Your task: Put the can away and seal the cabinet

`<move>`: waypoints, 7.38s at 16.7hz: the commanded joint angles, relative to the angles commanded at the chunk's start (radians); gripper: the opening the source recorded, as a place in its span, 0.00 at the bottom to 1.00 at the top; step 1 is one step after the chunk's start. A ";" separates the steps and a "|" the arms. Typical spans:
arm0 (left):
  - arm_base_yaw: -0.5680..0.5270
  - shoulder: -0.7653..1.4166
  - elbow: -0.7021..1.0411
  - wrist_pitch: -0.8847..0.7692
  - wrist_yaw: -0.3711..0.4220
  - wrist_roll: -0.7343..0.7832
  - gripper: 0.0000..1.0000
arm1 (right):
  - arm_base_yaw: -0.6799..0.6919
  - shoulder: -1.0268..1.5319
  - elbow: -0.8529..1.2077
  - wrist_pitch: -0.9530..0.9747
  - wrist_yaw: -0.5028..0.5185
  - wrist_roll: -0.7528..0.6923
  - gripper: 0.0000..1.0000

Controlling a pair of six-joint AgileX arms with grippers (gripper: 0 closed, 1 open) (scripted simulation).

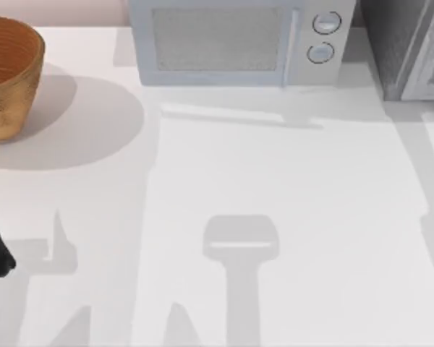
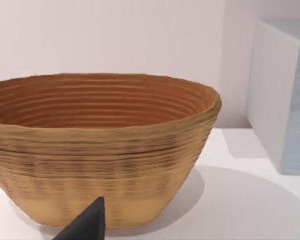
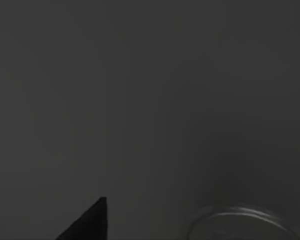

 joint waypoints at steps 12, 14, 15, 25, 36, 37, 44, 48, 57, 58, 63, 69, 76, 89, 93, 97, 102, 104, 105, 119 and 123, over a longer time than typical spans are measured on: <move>0.000 0.000 0.000 0.000 0.000 0.000 1.00 | -0.059 -1.076 -1.448 0.375 -0.085 -0.044 1.00; 0.000 0.000 0.000 0.000 0.000 0.000 1.00 | -0.068 -1.260 -1.722 0.429 -0.091 -0.041 1.00; 0.000 0.000 0.000 0.000 0.000 0.000 1.00 | -0.072 -1.348 -1.847 0.453 -0.093 -0.039 1.00; 0.000 0.000 0.000 0.000 0.000 0.000 1.00 | -0.094 -1.876 -2.538 0.580 -0.084 0.002 1.00; 0.000 0.000 0.000 0.000 0.000 0.000 1.00 | -0.178 -1.773 -2.514 0.686 -0.176 0.004 1.00; 0.000 0.000 0.000 0.000 0.000 0.000 1.00 | -0.217 -1.720 -2.499 0.733 -0.216 0.005 1.00; 0.000 0.000 0.000 0.000 0.000 0.000 1.00 | -0.608 -1.145 -2.363 1.183 -0.586 0.012 1.00; 0.000 0.000 0.000 0.000 0.000 0.000 1.00 | -0.845 -0.771 -2.283 1.454 -0.815 0.017 1.00; 0.000 0.000 0.000 0.000 0.000 0.000 1.00 | -1.119 -0.334 -2.183 1.783 -1.095 0.026 1.00; 0.000 0.000 0.000 0.000 0.000 0.000 1.00 | -1.119 -0.334 -2.183 1.783 -1.095 0.026 1.00; 0.000 0.000 0.000 0.000 0.000 0.000 1.00 | -1.116 -0.338 -2.175 1.768 -1.095 0.025 1.00; 0.000 0.000 0.000 0.000 0.000 0.000 1.00 | -1.132 -0.357 -1.908 1.485 -1.116 0.024 1.00; 0.000 0.000 0.000 0.000 0.000 0.000 1.00 | -1.155 -0.426 -1.377 0.844 -1.123 0.023 1.00; 0.000 0.000 0.000 0.000 0.000 0.000 1.00 | -1.135 -0.546 -0.808 0.192 -1.116 0.025 1.00; 0.000 0.000 0.000 0.000 0.000 0.000 1.00 | -1.128 -0.545 -0.807 0.195 -1.107 0.026 1.00; 0.000 0.000 0.000 0.000 0.000 0.000 1.00 | -0.987 -0.553 -0.810 0.192 -0.976 0.033 1.00; 0.000 0.000 0.000 0.000 0.000 0.000 1.00 | -0.659 -0.566 -0.820 0.180 -0.648 0.043 1.00; 0.000 0.000 0.000 0.000 0.000 0.000 1.00 | -0.504 -0.570 -0.824 0.174 -0.489 0.044 1.00; 0.000 0.000 0.000 0.000 0.000 0.000 1.00 | -0.425 -0.573 -0.826 0.171 -0.407 0.044 1.00; 0.000 0.000 0.000 0.000 0.000 0.000 1.00 | 0.348 -0.594 -0.830 0.140 0.369 0.024 1.00; 0.000 0.000 0.000 0.000 0.000 0.000 1.00 | 0.328 -0.614 -0.827 0.134 0.384 0.014 1.00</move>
